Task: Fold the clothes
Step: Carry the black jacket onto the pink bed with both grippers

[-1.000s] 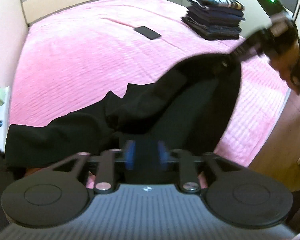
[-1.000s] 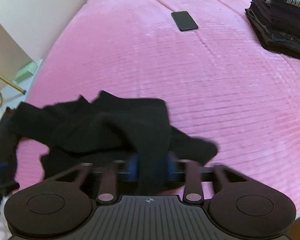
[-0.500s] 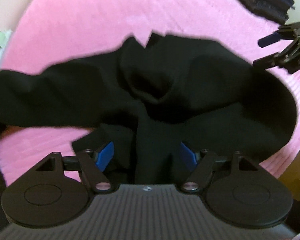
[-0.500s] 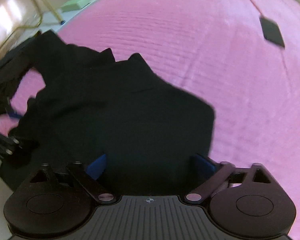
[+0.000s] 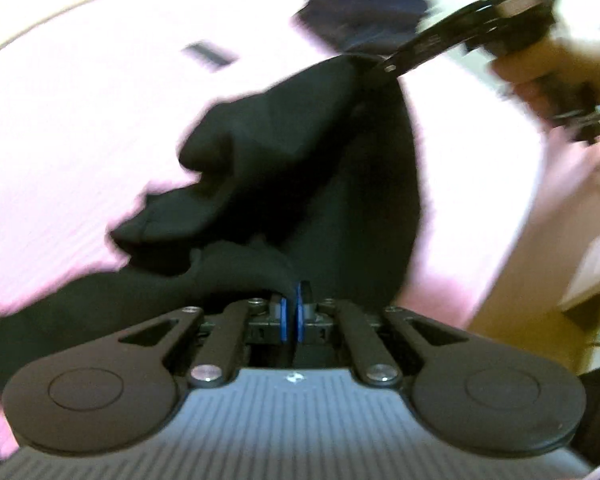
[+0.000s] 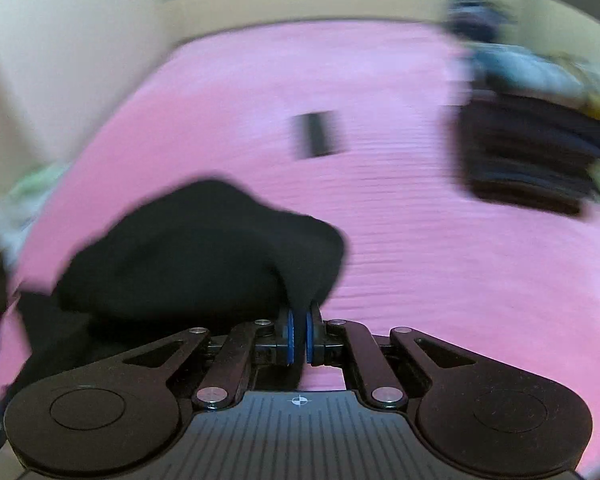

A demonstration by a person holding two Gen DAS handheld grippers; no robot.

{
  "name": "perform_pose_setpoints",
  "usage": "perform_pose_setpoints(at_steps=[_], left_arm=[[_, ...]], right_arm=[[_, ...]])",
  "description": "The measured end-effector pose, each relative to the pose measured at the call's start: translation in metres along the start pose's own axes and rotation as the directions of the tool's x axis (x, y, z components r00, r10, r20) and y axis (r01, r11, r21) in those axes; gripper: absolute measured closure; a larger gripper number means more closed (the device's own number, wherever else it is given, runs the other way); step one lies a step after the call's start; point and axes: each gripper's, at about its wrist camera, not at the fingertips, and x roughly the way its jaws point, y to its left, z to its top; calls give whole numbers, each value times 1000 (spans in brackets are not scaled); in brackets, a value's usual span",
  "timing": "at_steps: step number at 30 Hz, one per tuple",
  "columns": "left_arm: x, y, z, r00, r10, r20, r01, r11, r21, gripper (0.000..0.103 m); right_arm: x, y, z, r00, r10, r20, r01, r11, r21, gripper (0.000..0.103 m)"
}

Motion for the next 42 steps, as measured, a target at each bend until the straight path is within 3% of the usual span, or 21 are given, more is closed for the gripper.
perform_pose_setpoints(at_steps=[2, 5, 6, 7, 8, 9, 10, 14, 18, 21, 24, 27, 28, 29, 30, 31, 32, 35, 40, 42], left_arm=[[-1, -26, 17, 996, -79, 39, 78, 996, 42, 101], [18, -60, 32, 983, -184, 4, 182, 977, 110, 97], [25, -70, 35, 977, -212, -22, 213, 969, 128, 87], [33, -76, 35, 972, -226, -55, 232, 963, 138, 82], [38, -78, 33, 970, -230, -79, 239, 961, 140, 74], [40, -77, 30, 971, -222, -92, 234, 963, 136, 72], [41, -74, 27, 971, -216, -103, 229, 965, 131, 72], [28, -46, 14, 973, -203, -112, 214, 972, 95, 71], [22, -14, 0, 982, -106, -154, 120, 989, 84, 70], [14, 13, 0, 985, -30, -169, 38, 998, 42, 69], [7, 32, -2, 987, 20, -158, -21, 1000, -1, 66], [3, 46, -7, 987, 53, -149, -58, 998, -26, 63], [2, 49, -9, 987, 62, -150, -68, 997, -32, 62], [1, 52, -11, 986, 69, -153, -76, 996, -36, 62], [0, 55, -14, 985, 74, -156, -80, 996, -35, 62], [0, 57, -15, 984, 78, -161, -84, 996, -32, 62], [1, 59, -16, 983, 83, -166, -88, 996, -28, 62], [3, 66, -13, 983, 85, -165, -89, 996, -18, 62], [15, 74, 23, 993, 42, -107, -37, 998, 49, 62], [24, 76, 43, 997, 19, -80, -12, 996, 91, 61]], right_arm=[[-8, -35, -16, 995, -98, 5, 97, 990, 101, 99], [-10, -40, -41, 997, -77, -26, 80, 982, 172, 99], [-11, -41, -50, 997, -69, -36, 74, 978, 195, 99], [-12, -42, -58, 997, -60, -46, 68, 973, 218, 89], [-12, -44, -67, 997, -51, -56, 63, 968, 241, 73], [-13, -45, -75, 997, -42, -65, 58, 963, 264, 20], [-14, -46, -83, 997, -32, -75, 52, 956, 287, 0], [-17, -52, -117, 994, 8, -110, 34, 925, 377, 0], [21, -12, -111, 975, 182, -131, -106, 887, 450, 0], [55, 15, -90, 965, 224, -137, -129, 859, 496, 0], [107, 33, -66, 969, 171, -178, -68, 878, 474, 0], [167, 46, -52, 956, 68, -285, 67, 897, 437, 0], [182, 45, -55, 946, 60, -318, 94, 889, 449, 5], [188, 42, -58, 940, 59, -335, 106, 885, 453, 20], [184, 38, -60, 939, 57, -339, 99, 899, 427, 59], [180, 34, -62, 938, 55, -341, 92, 912, 399, 78], [170, 26, -65, 942, 81, -326, 57, 919, 391, 85], [124, -5, -80, 946, 137, -293, -9, 916, 400, 92], [17, -52, -110, 971, 29, -239, 67, 920, 386, 94], [-19, -76, -127, 975, -30, -222, 124, 897, 423, 94]])
